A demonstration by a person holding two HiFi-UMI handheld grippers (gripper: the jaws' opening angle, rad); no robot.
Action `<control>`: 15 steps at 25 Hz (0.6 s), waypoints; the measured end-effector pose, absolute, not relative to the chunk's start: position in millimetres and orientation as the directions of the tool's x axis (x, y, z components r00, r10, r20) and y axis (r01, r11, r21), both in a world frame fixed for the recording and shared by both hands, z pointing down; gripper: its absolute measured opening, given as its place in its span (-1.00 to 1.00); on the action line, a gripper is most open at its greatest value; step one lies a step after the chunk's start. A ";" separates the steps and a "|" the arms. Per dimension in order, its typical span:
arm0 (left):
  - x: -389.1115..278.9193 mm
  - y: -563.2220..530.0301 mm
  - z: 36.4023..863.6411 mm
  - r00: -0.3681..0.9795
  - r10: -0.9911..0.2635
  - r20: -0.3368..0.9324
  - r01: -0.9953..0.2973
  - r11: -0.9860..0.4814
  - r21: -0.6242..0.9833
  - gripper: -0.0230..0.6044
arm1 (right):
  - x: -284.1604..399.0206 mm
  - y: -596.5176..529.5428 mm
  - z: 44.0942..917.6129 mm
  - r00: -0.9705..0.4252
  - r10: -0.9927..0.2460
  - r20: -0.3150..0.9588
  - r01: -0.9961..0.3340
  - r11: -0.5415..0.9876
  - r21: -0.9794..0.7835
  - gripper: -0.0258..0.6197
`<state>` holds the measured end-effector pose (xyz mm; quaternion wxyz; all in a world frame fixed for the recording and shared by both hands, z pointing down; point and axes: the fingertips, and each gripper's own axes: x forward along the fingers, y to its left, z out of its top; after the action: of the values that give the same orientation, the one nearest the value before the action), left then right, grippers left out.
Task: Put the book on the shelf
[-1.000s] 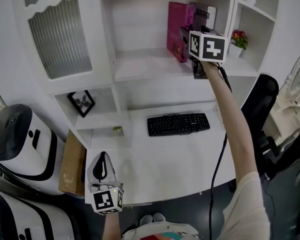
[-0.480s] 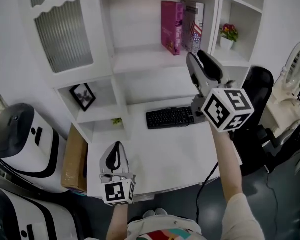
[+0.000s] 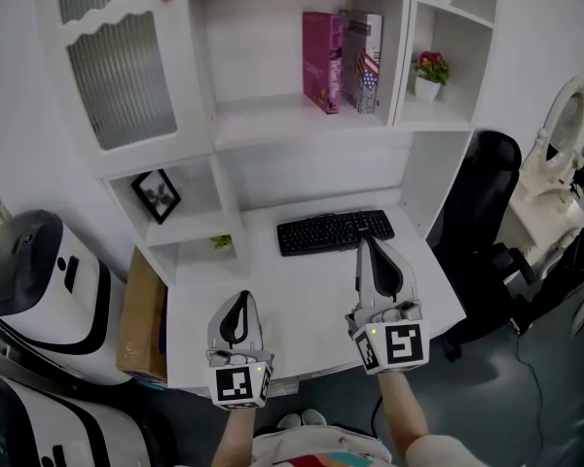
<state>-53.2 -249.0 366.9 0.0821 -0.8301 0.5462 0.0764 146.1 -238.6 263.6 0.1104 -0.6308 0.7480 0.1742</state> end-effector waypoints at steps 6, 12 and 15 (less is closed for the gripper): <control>-57.9 -243.6 362.4 0.391 -0.895 -0.214 -0.920 -0.388 -0.058 -0.93 | 142.6 -221.0 319.1 -0.173 -0.943 -0.284 -0.984 0.155 0.086 -0.91; -63.3 -239.4 353.1 0.387 -0.892 -0.234 -0.921 -0.388 -0.045 -0.93 | 130.0 -208.9 319.8 -0.194 -0.942 -0.273 -0.978 0.166 0.125 -0.91; -62.7 -234.8 347.6 0.394 -0.887 -0.241 -0.918 -0.394 -0.052 -0.93 | 126.9 -202.7 333.8 -0.188 -0.951 -0.246 -0.980 0.165 0.112 -0.91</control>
<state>-62.7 -234.8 347.6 0.0882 -0.8303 0.5434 0.0872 126.9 -202.7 333.8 0.0593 -0.6345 0.7608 0.1231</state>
